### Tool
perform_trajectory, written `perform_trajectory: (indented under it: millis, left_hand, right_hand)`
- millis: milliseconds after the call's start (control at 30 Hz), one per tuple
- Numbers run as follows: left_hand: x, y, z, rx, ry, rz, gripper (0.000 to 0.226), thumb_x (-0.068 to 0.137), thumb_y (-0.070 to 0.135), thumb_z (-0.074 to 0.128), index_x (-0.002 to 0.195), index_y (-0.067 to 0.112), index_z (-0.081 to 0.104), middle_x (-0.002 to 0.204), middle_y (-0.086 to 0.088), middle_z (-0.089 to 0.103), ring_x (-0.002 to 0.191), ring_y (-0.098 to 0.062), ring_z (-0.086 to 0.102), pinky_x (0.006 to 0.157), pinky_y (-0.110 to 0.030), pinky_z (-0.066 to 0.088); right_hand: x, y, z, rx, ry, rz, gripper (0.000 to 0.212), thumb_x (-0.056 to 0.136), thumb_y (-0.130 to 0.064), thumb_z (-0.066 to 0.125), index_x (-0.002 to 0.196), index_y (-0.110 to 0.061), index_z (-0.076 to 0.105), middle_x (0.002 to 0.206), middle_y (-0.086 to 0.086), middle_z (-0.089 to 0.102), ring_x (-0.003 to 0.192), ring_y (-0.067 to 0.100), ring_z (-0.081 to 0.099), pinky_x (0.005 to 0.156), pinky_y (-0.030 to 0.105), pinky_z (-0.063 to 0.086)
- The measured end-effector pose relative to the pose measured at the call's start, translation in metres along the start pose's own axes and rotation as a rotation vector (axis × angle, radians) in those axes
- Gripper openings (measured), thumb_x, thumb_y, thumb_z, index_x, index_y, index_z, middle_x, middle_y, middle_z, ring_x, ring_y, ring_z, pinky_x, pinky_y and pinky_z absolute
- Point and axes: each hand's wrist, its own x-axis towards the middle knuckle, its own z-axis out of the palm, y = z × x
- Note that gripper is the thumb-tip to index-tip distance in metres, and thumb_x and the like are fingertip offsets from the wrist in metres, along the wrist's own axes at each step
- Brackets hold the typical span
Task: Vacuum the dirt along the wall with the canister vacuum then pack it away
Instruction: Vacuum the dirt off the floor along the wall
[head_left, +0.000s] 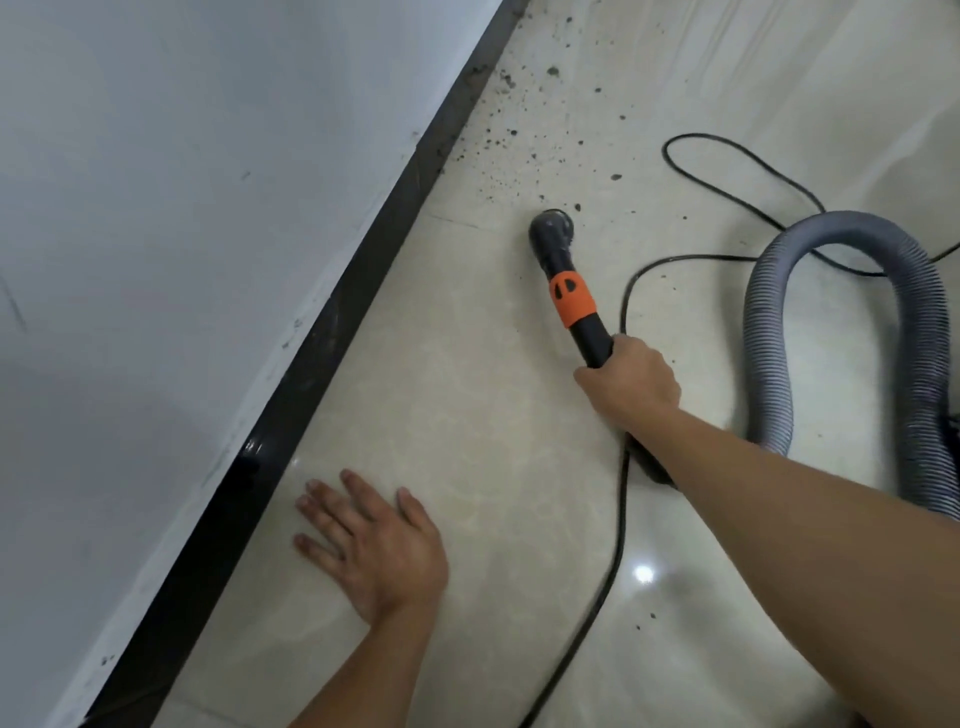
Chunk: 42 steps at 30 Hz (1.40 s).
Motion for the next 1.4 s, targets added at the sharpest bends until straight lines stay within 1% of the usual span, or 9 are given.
perform_trajectory:
  millis: [100,200,333,567,667,900,1133,1233,1400]
  left_hand:
    - [0.001,-0.001,0.002,0.009,0.008,0.004,0.069,0.092,0.04,0.027,0.146,-0.002,0.031,0.153,-0.031,0.02,0.145,-0.042,0.011,0.114,-0.061,0.009]
    - [0.0,-0.001,0.003,0.02,0.012,0.008,0.069,0.092,0.04,0.027,0.146,-0.003,0.031,0.154,-0.031,0.02,0.145,-0.042,0.012,0.115,-0.061,0.009]
    - [0.0,-0.001,0.003,0.03,0.008,0.005,0.07,0.092,0.041,0.025,0.146,-0.003,0.031,0.153,-0.031,0.02,0.145,-0.042,0.013,0.114,-0.061,0.01]
    - [0.0,0.0,-0.001,0.021,-0.012,0.013,0.07,0.092,0.04,0.024,0.147,-0.002,0.029,0.154,-0.031,0.019,0.145,-0.043,0.011,0.114,-0.061,0.007]
    - [0.0,0.001,-0.003,0.005,-0.024,0.007,0.07,0.092,0.04,0.024,0.147,-0.002,0.029,0.154,-0.031,0.019,0.145,-0.042,0.012,0.114,-0.061,0.006]
    - [-0.001,-0.001,-0.005,0.01,-0.044,0.008,0.068,0.095,0.04,0.022,0.151,0.0,0.019,0.157,-0.028,0.009,0.147,-0.039,0.001,0.115,-0.06,0.0]
    - [-0.005,0.0,-0.007,0.039,-0.054,0.029,0.065,0.098,0.037,0.03,0.151,0.002,0.018,0.157,-0.028,0.006,0.146,-0.04,0.0,0.115,-0.06,-0.002]
    - [-0.01,0.0,-0.008,0.059,-0.046,0.093,0.064,0.098,0.036,0.03,0.15,0.0,0.021,0.157,-0.028,0.01,0.146,-0.039,0.003,0.116,-0.059,0.0]
    - [-0.004,0.001,-0.007,0.078,-0.017,0.11,0.065,0.098,0.038,0.028,0.151,0.002,0.02,0.157,-0.027,0.01,0.147,-0.036,0.003,0.115,-0.06,0.001]
  right_hand:
    - [0.028,-0.003,-0.014,0.031,0.019,0.051,0.027,0.076,-0.029,0.063,0.1,-0.019,0.057,0.088,0.008,0.063,0.081,0.031,0.063,0.073,0.037,0.053]
    - [0.051,-0.002,-0.028,0.071,0.039,0.101,0.031,0.076,-0.027,0.064,0.103,-0.014,0.056,0.089,0.009,0.061,0.08,0.031,0.062,0.069,0.035,0.05]
    - [0.051,-0.015,-0.022,0.033,0.015,0.046,0.031,0.077,-0.028,0.065,0.103,-0.014,0.056,0.089,0.009,0.061,0.081,0.032,0.062,0.069,0.035,0.049]
    - [-0.051,-0.025,0.016,-0.153,-0.088,-0.165,0.025,0.083,-0.035,0.06,0.104,-0.021,0.057,0.094,0.007,0.064,0.091,0.033,0.063,0.07,0.032,0.042]
    - [-0.104,-0.012,0.024,-0.142,-0.127,-0.178,0.025,0.085,-0.038,0.06,0.103,-0.023,0.055,0.088,0.002,0.062,0.082,0.03,0.061,0.066,0.031,0.04]
    - [-0.173,0.07,0.006,-0.017,-0.072,0.017,0.018,0.083,-0.037,0.063,0.089,-0.027,0.048,0.069,-0.009,0.053,0.063,0.016,0.052,0.057,0.029,0.038]
    - [-0.241,0.14,-0.005,-0.028,0.002,0.209,0.02,0.082,-0.04,0.061,0.085,-0.027,0.046,0.067,-0.007,0.056,0.065,0.016,0.056,0.061,0.03,0.045]
    - [-0.238,0.147,-0.01,0.017,0.016,0.244,0.017,0.083,-0.038,0.061,0.087,-0.027,0.048,0.07,-0.008,0.057,0.067,0.016,0.057,0.064,0.031,0.049]
    - [-0.212,0.131,-0.015,0.126,0.002,0.194,0.015,0.084,-0.035,0.063,0.092,-0.026,0.054,0.073,-0.008,0.057,0.065,0.012,0.055,0.056,0.027,0.041]
